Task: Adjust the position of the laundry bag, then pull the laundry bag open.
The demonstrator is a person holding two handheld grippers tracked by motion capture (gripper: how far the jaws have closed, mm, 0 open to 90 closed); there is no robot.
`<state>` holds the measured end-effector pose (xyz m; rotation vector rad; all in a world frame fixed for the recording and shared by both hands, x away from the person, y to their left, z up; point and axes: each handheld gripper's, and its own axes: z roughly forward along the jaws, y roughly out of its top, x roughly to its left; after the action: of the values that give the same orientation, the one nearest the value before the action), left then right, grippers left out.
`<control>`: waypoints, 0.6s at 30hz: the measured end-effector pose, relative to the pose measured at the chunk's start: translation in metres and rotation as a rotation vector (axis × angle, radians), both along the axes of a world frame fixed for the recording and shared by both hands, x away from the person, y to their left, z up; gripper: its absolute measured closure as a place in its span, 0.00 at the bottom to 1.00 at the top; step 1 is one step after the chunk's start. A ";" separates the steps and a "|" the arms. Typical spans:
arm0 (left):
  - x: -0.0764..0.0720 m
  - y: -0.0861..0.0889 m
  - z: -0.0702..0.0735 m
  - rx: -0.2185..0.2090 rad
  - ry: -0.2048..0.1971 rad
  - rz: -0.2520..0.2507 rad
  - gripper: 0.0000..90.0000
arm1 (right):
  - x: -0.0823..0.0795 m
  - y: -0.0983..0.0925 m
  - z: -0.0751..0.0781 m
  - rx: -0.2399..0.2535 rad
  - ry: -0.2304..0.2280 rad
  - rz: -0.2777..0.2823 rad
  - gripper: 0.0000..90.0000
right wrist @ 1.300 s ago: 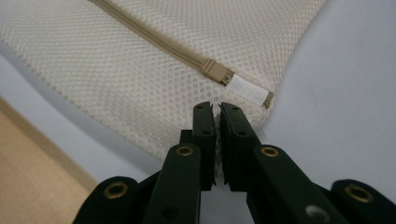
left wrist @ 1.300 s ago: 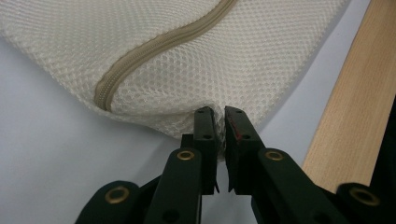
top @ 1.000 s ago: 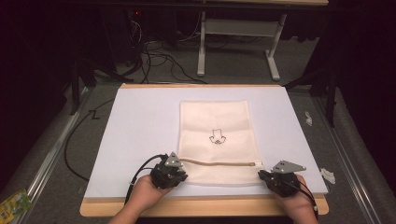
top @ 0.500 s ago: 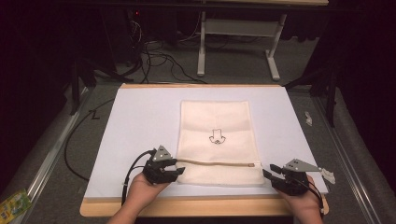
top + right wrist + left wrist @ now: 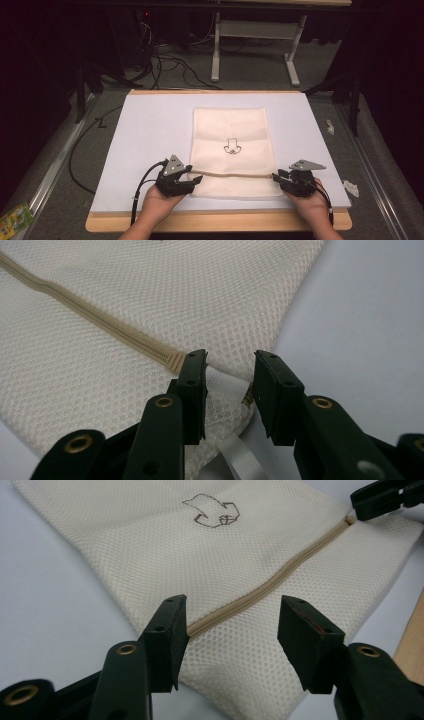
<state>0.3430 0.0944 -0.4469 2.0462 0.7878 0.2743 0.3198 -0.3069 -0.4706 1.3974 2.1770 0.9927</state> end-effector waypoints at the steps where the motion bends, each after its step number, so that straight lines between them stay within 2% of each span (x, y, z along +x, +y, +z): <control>1: 0.000 -0.001 0.000 0.014 -0.005 -0.007 0.51 | 0.000 0.000 0.000 -0.002 0.002 0.000 0.74; 3: -0.001 -0.002 0.000 0.029 -0.012 -0.014 0.51 | 0.000 0.000 -0.001 -0.009 -0.010 -0.007 0.73; 7: -0.002 -0.002 0.003 0.018 -0.023 -0.011 0.51 | -0.001 -0.001 -0.002 0.004 -0.014 -0.014 0.71; 12: -0.002 -0.004 0.005 0.026 -0.040 -0.017 0.51 | 0.000 -0.003 -0.003 0.002 -0.016 -0.022 0.70; 18: 0.006 -0.012 0.003 0.009 -0.030 -0.029 0.51 | 0.009 -0.001 -0.006 0.038 0.022 -0.019 0.75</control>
<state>0.3488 0.0824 -0.4435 2.0562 0.7391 0.2917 0.3291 -0.3084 -0.4765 1.4503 2.1677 1.0221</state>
